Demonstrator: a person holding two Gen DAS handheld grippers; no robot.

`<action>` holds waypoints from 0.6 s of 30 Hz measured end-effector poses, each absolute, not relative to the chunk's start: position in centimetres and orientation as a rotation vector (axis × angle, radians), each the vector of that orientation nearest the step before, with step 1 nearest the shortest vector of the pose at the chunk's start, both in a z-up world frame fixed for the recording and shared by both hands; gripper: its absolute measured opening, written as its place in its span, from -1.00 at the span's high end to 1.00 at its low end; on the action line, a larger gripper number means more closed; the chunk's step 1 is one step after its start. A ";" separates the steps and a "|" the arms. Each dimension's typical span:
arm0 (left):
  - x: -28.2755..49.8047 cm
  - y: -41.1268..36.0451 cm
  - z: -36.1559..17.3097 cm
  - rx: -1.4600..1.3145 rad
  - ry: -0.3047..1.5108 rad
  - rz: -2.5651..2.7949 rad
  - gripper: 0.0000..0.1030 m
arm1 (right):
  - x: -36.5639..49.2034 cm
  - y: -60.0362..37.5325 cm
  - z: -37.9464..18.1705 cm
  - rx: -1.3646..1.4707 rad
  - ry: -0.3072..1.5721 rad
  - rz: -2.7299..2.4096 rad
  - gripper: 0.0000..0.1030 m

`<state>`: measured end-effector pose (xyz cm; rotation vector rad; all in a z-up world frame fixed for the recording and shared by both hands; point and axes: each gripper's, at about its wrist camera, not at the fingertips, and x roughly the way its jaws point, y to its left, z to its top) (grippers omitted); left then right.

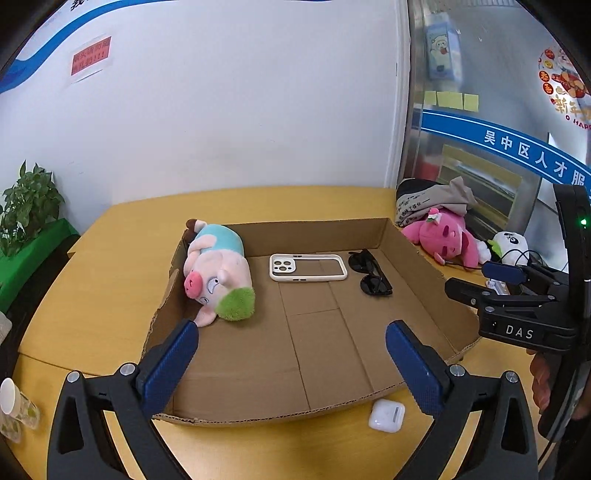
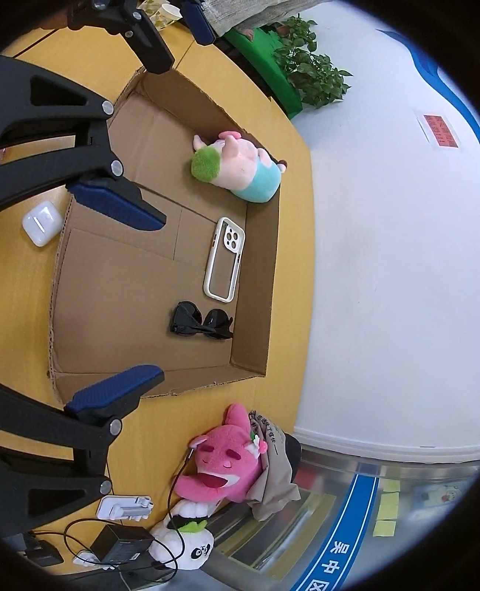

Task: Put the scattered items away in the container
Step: 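Reach the right tool down to the white earbud case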

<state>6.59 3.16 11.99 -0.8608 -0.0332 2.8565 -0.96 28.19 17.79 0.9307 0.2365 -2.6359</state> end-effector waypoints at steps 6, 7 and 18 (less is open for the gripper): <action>6.6 3.3 11.7 -0.866 -0.045 2.829 -0.99 | -0.6 28.4 17.7 0.937 0.241 -2.643 -0.46; 6.6 3.4 11.7 -0.868 -0.047 2.821 -0.99 | -0.6 28.5 17.7 0.938 0.241 -2.646 -0.46; 6.7 3.9 10.7 -0.908 -0.056 2.792 -0.99 | -0.5 28.6 17.1 0.953 0.236 -2.631 -0.46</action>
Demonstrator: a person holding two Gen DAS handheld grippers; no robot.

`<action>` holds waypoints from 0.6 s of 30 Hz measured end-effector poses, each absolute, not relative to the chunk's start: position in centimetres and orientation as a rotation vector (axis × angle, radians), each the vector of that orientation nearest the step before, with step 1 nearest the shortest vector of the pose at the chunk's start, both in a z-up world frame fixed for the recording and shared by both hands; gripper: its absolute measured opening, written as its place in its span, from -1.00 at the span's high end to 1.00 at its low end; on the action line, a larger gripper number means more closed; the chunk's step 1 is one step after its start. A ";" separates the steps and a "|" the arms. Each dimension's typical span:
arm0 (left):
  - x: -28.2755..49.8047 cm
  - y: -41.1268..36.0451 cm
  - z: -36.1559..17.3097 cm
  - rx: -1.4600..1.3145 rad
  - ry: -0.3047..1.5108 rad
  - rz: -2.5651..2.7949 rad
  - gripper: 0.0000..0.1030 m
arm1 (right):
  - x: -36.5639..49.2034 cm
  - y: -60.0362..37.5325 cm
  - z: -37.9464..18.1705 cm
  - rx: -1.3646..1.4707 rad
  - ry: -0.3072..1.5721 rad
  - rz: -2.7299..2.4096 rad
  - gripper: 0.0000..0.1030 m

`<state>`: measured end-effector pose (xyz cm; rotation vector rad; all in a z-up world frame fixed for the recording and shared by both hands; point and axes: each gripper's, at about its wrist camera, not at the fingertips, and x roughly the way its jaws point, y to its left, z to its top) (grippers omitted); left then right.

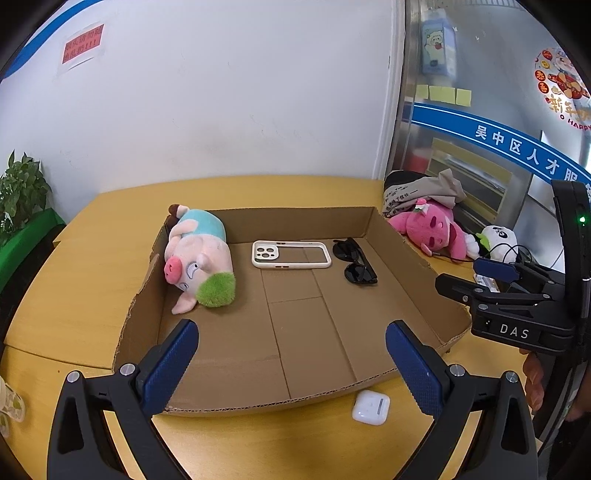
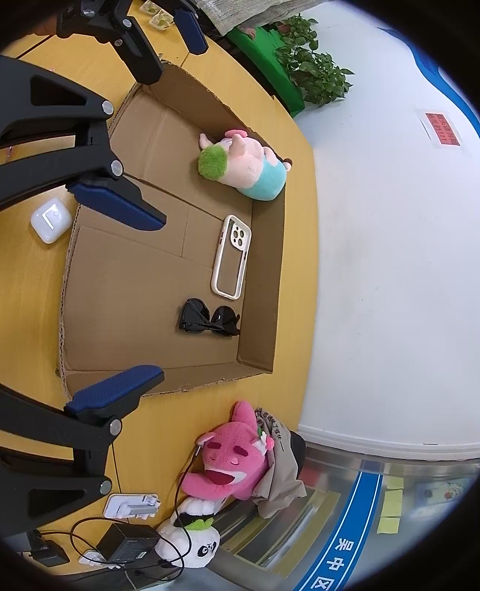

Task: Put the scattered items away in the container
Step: 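Reach the right tool down to the white earbud case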

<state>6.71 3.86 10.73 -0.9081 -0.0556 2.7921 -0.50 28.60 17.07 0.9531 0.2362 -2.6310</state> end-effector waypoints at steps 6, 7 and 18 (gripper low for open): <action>7.1 3.0 9.5 -0.953 -0.084 2.764 -0.99 | 1.2 29.1 16.1 0.937 0.216 -2.538 -0.46; 7.3 2.7 9.0 -0.969 -0.093 2.749 -0.99 | 1.7 29.3 15.5 0.946 0.204 -2.495 -0.46; 8.6 1.4 3.1 -1.194 -0.273 2.536 -0.99 | 4.0 25.6 6.0 1.118 0.284 -2.141 -0.46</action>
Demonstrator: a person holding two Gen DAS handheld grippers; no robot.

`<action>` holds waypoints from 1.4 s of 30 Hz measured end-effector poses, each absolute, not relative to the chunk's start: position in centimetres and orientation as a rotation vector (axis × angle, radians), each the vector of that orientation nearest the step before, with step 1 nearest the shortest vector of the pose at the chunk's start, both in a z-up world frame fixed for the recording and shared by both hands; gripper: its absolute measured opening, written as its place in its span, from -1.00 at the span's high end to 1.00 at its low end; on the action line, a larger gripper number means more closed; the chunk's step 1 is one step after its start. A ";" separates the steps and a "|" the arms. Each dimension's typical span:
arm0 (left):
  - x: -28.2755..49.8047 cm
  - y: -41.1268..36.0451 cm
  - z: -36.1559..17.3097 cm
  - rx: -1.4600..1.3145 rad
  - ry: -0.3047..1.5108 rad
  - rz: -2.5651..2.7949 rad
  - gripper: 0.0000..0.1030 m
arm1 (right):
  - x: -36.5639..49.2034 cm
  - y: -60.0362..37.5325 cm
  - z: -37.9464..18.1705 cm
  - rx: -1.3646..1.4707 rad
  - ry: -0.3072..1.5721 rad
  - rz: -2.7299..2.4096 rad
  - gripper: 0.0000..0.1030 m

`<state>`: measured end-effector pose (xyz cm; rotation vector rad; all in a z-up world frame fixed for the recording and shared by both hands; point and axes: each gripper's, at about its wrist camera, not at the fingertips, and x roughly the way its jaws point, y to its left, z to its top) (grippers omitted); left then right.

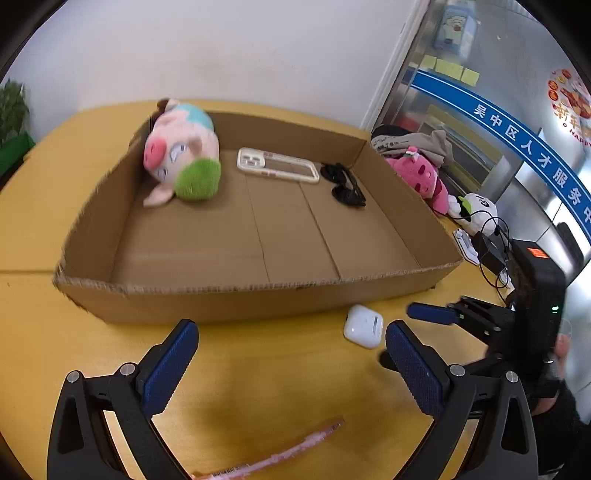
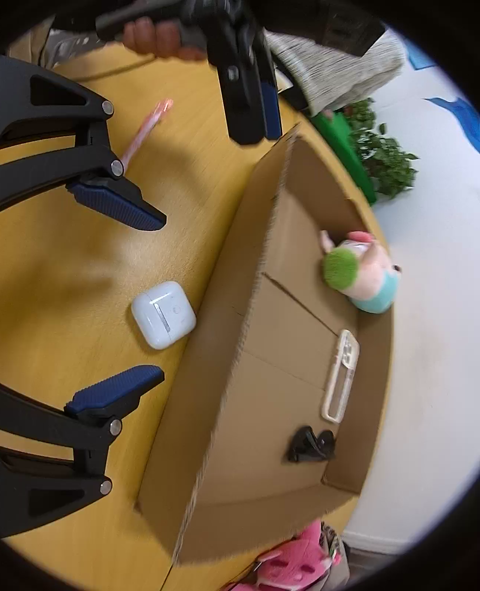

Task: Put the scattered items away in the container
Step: 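Reach the right tool down to the white earbud case, then close the right tool on the earbud case and lift it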

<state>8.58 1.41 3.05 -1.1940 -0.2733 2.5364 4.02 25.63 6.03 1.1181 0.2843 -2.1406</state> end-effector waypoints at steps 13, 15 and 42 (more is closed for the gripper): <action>7.7 1.9 0.4 -1.294 -0.327 2.419 -0.99 | 3.1 23.7 3.0 1.140 0.375 -2.134 0.04; 7.3 2.2 0.0 -1.302 -0.345 2.365 -0.98 | 3.8 23.7 3.0 1.131 0.373 -2.129 0.04; 7.3 3.9 -1.0 -1.349 -0.470 2.066 0.34 | 8.6 22.7 6.3 0.920 0.339 -2.022 0.05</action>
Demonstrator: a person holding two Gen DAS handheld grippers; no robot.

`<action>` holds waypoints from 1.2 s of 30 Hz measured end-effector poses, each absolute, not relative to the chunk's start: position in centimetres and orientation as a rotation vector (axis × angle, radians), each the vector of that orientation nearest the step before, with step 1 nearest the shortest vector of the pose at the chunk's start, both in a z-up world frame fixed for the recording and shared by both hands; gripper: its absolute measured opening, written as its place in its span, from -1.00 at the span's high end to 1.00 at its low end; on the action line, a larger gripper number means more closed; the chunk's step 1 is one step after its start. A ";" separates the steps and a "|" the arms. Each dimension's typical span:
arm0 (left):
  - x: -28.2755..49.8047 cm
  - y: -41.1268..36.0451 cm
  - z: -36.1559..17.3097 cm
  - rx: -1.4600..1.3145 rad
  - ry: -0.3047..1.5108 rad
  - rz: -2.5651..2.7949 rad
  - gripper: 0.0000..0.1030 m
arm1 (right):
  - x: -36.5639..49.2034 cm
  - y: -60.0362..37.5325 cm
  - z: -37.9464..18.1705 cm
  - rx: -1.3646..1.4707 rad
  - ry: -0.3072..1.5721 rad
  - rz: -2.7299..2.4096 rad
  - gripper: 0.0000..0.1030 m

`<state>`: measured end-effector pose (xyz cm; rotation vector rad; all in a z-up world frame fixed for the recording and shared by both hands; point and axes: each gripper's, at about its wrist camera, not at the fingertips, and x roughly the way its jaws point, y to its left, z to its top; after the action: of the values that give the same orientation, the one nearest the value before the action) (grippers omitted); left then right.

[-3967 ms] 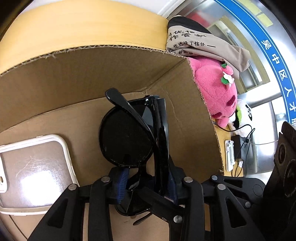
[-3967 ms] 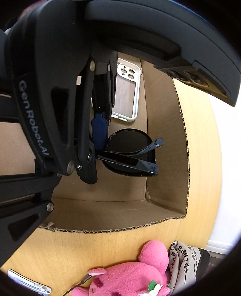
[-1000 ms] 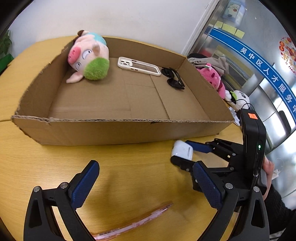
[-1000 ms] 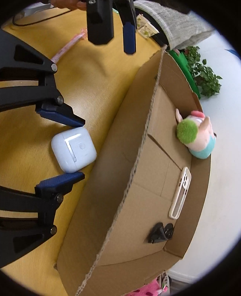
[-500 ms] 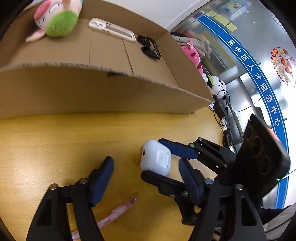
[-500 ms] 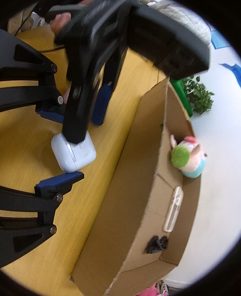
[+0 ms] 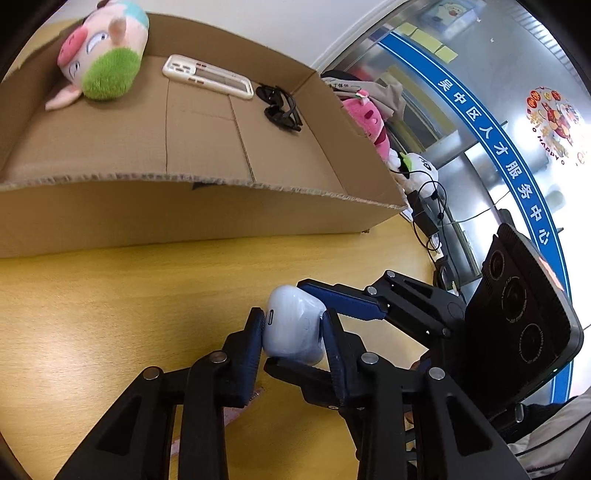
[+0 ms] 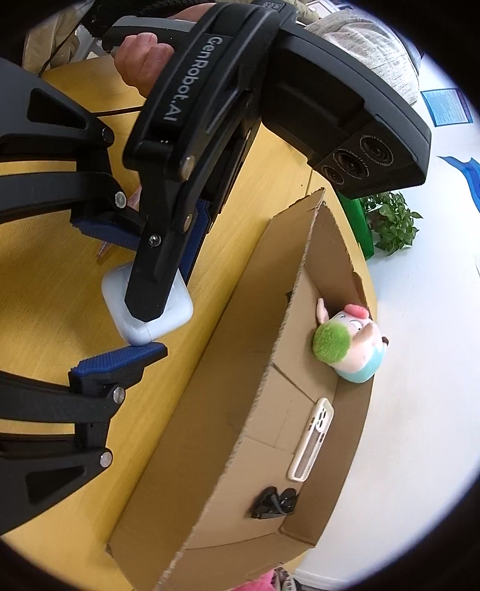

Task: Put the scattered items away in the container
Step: 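Close the right tool on the earbud case and lift it, then carry the earbud case into the box and open the right tool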

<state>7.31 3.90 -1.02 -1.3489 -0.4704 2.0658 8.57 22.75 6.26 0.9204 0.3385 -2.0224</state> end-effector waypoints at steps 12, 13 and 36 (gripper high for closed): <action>6.6 2.6 7.4 -1.181 -0.296 2.239 0.36 | 8.1 19.3 13.6 0.718 0.570 -1.979 0.05; 6.3 2.3 8.1 -1.170 -0.284 2.252 0.36 | 8.0 18.9 14.2 0.701 0.588 -1.976 0.05; -6.3 -8.7 9.8 -1.306 -0.338 2.321 0.37 | -3.1 4.8 17.3 0.784 0.631 -1.790 0.05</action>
<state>-6.27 -8.68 9.85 -1.3061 -0.3382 2.3210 -3.08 4.80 17.30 0.7840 0.6315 -1.7900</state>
